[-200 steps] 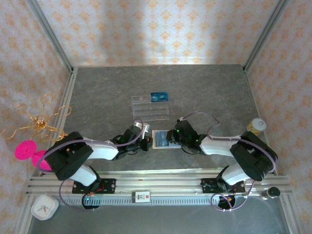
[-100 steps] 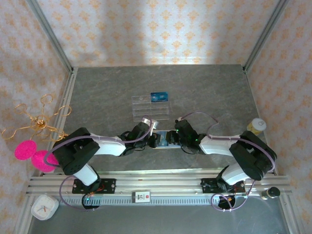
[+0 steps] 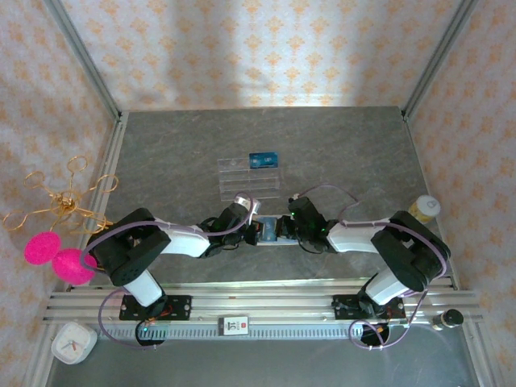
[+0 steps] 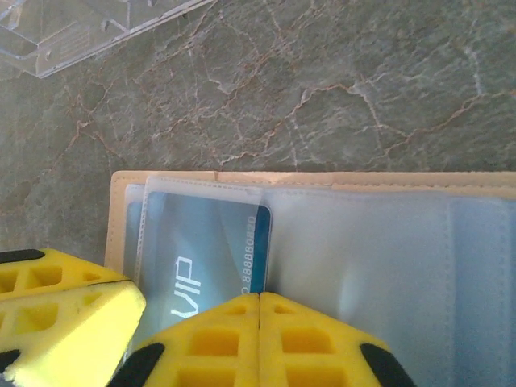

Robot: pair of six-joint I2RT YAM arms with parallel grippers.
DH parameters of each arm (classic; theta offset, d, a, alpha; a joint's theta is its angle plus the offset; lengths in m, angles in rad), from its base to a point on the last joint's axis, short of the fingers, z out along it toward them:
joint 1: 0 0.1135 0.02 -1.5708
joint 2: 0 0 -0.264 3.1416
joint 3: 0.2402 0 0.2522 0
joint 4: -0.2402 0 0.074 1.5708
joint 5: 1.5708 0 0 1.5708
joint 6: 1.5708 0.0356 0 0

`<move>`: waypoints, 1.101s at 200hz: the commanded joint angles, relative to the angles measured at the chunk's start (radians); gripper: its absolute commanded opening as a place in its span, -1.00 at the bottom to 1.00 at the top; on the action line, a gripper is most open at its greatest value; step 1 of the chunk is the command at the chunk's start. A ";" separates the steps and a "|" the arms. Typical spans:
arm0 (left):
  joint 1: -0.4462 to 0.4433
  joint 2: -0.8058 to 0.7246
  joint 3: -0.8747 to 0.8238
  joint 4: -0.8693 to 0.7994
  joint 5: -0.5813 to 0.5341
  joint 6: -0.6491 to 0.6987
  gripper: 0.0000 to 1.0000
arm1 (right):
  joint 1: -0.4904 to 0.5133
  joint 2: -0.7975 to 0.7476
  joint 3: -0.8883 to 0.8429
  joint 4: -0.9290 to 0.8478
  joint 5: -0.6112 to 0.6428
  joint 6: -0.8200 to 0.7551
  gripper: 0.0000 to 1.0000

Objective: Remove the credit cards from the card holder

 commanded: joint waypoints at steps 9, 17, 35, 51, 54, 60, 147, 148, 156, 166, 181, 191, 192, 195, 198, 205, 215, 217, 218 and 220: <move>0.008 0.023 -0.021 -0.009 -0.003 -0.001 -1.00 | 0.003 -0.004 -0.002 0.008 0.012 0.012 -1.00; 0.012 0.019 -0.028 -0.008 -0.007 -0.005 -1.00 | 0.003 -0.023 -0.011 -0.002 0.040 0.016 -1.00; 0.031 0.004 -0.050 0.001 0.006 -0.012 -1.00 | 0.000 -0.059 -0.021 -0.060 0.111 0.014 -1.00; 0.041 -0.006 -0.062 0.006 0.009 -0.011 -1.00 | -0.006 -0.079 -0.032 -0.082 0.129 0.021 -1.00; 0.041 -0.006 -0.063 0.006 0.009 -0.011 -1.00 | -0.006 -0.080 -0.033 -0.086 0.135 0.022 -1.00; 0.042 -0.009 -0.065 0.008 0.011 -0.010 -1.00 | -0.006 -0.085 -0.035 -0.093 0.145 0.024 -1.00; 0.004 -0.110 -0.033 -0.009 0.008 -0.016 -0.82 | -0.006 -0.087 -0.022 0.046 -0.125 0.013 -0.65; 0.005 -0.108 -0.032 -0.008 0.008 -0.016 -0.82 | -0.006 -0.085 -0.022 0.049 -0.127 0.015 -0.65; 0.005 -0.094 -0.030 -0.005 0.005 -0.013 -0.83 | -0.006 -0.067 -0.026 0.060 -0.133 0.028 -0.66; 0.005 -0.077 -0.029 0.000 0.003 -0.013 -0.82 | -0.006 -0.054 -0.031 0.067 -0.126 0.038 -0.69; 0.007 -0.058 -0.028 -0.010 -0.020 -0.010 -0.83 | -0.006 -0.046 -0.040 0.074 -0.115 0.045 -0.70; 0.012 -0.052 -0.033 -0.014 -0.027 -0.010 -0.83 | -0.006 -0.039 -0.040 0.071 -0.113 0.048 -0.70; 0.012 -0.052 -0.034 -0.014 -0.028 -0.010 -0.83 | -0.006 -0.039 -0.041 0.072 -0.113 0.048 -0.70; 0.013 -0.054 -0.037 -0.014 -0.029 -0.010 -0.83 | -0.006 -0.036 -0.043 0.074 -0.115 0.048 -0.70; 0.014 -0.054 -0.040 -0.012 -0.031 -0.011 -0.83 | -0.006 -0.034 -0.044 0.076 -0.116 0.048 -0.70; 0.016 -0.054 -0.046 -0.007 -0.029 -0.011 -0.83 | -0.006 -0.028 -0.045 0.080 -0.117 0.049 -0.70; 0.016 -0.051 -0.051 -0.005 -0.028 -0.013 -0.83 | -0.006 -0.019 -0.044 0.079 -0.116 0.047 -0.70; 0.016 -0.050 -0.050 -0.004 -0.026 -0.013 -0.83 | -0.006 -0.017 -0.042 0.079 -0.116 0.047 -0.70; 0.015 -0.050 -0.050 -0.004 -0.026 -0.013 -0.83 | -0.006 -0.016 -0.043 0.080 -0.117 0.047 -0.70; 0.015 -0.047 -0.051 -0.003 -0.026 -0.015 -0.83 | -0.006 -0.015 -0.043 0.082 -0.116 0.046 -0.70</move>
